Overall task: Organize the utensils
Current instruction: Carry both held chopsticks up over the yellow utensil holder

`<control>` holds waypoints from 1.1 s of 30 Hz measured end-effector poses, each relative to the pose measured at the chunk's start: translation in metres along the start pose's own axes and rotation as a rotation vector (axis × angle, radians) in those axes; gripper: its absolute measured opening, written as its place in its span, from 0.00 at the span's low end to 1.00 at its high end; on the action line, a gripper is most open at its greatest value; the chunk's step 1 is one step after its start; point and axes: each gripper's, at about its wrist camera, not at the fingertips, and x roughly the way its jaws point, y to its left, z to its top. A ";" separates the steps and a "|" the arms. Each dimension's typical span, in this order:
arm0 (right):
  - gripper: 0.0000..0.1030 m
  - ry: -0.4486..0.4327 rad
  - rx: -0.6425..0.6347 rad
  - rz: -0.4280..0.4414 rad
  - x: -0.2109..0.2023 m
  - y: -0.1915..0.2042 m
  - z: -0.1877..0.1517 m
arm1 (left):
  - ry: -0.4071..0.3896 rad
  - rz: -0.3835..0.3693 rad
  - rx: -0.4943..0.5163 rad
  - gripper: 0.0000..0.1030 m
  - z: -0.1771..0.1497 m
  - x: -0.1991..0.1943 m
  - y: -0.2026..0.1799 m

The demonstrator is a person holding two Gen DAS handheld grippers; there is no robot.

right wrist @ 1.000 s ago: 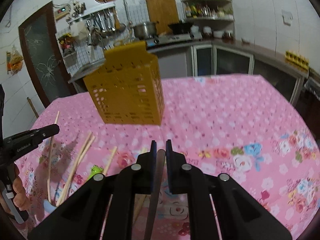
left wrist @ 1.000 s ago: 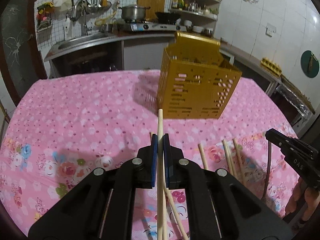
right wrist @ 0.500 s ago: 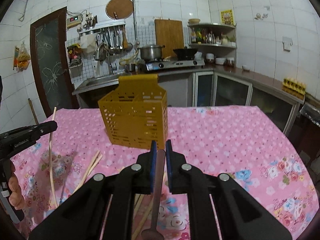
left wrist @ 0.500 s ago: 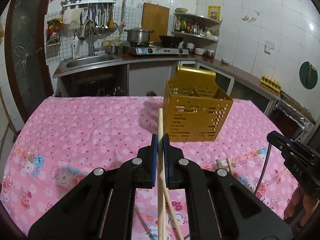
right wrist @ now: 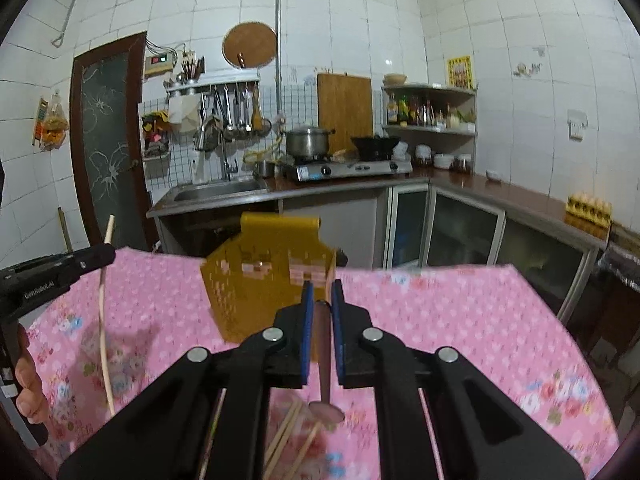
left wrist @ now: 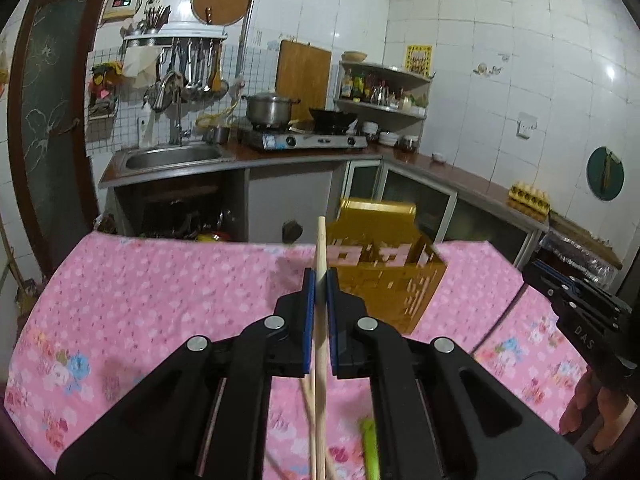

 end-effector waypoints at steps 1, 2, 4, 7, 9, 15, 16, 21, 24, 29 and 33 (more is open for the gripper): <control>0.09 -0.016 -0.005 0.003 0.000 0.001 0.010 | -0.009 -0.008 -0.003 0.04 0.006 0.001 -0.001; 0.09 -0.033 -0.012 0.004 0.000 0.002 0.021 | -0.028 -0.015 -0.002 0.04 0.015 0.002 -0.004; 0.09 -0.068 -0.025 0.006 0.000 0.005 0.041 | -0.076 -0.018 0.010 0.04 0.035 0.004 -0.011; 0.09 -0.107 -0.039 0.005 0.003 0.009 0.069 | -0.133 -0.034 0.020 0.04 0.062 0.012 -0.019; 0.09 -0.131 -0.039 0.007 0.007 0.011 0.086 | -0.168 -0.042 0.020 0.04 0.077 0.017 -0.025; 0.09 -0.160 -0.027 0.017 0.029 0.015 0.121 | -0.279 -0.031 0.032 0.04 0.115 0.045 -0.039; 0.09 -0.160 -0.028 0.016 0.036 0.015 0.124 | -0.287 -0.028 0.037 0.04 0.119 0.050 -0.042; 0.09 -0.147 -0.031 0.018 0.069 0.016 0.124 | -0.310 -0.018 0.055 0.04 0.133 0.087 -0.048; 0.09 -0.137 -0.041 0.022 0.085 0.017 0.116 | -0.315 -0.011 0.048 0.04 0.130 0.109 -0.045; 0.09 -0.079 -0.049 0.042 0.118 0.015 0.097 | -0.239 -0.025 0.008 0.04 0.110 0.148 -0.031; 0.09 -0.027 -0.040 0.063 0.141 0.014 0.074 | -0.192 -0.019 -0.003 0.04 0.087 0.163 -0.020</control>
